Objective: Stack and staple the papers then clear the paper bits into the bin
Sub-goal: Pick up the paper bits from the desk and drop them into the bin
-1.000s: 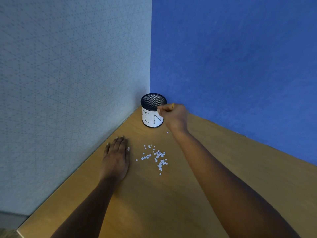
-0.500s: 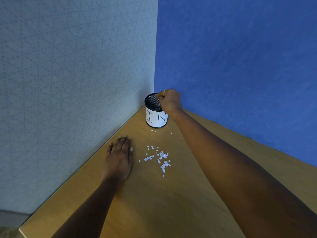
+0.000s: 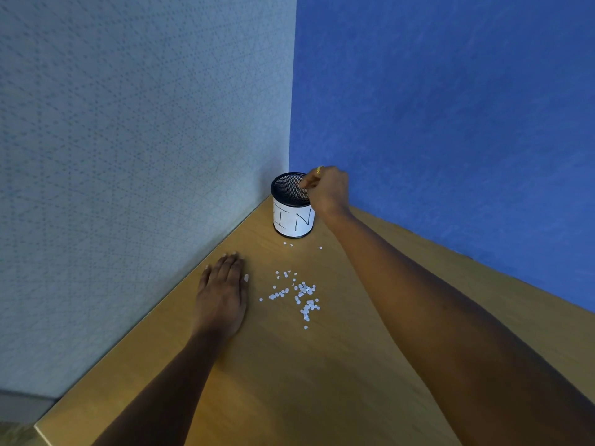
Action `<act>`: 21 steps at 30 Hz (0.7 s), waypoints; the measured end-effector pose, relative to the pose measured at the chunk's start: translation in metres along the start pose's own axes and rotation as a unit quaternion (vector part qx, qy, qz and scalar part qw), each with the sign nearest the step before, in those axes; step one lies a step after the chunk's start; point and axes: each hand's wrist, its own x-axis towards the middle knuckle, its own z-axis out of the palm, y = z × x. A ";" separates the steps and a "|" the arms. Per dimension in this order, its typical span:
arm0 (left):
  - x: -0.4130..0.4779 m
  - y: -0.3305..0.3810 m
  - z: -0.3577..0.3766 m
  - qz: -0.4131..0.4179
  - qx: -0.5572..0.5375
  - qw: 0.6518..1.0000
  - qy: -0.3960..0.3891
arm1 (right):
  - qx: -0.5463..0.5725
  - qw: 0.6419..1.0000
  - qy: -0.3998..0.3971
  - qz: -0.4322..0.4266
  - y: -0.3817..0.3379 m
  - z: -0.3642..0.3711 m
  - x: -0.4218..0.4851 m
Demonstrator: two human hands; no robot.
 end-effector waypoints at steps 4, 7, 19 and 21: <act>0.000 0.000 -0.001 0.001 -0.002 1.000 0.001 | 0.049 0.998 0.026 -0.030 -0.001 -0.005 -0.018; 0.000 0.001 -0.001 0.001 0.001 1.000 0.000 | 0.044 0.996 0.018 -0.073 0.007 -0.001 -0.047; -0.001 0.000 -0.001 0.007 -0.005 1.000 -0.001 | -0.073 0.929 -0.243 -0.270 0.057 0.036 -0.159; -0.001 0.000 -0.002 0.006 -0.007 1.000 -0.001 | -0.091 0.915 -0.227 -0.320 0.058 0.039 -0.161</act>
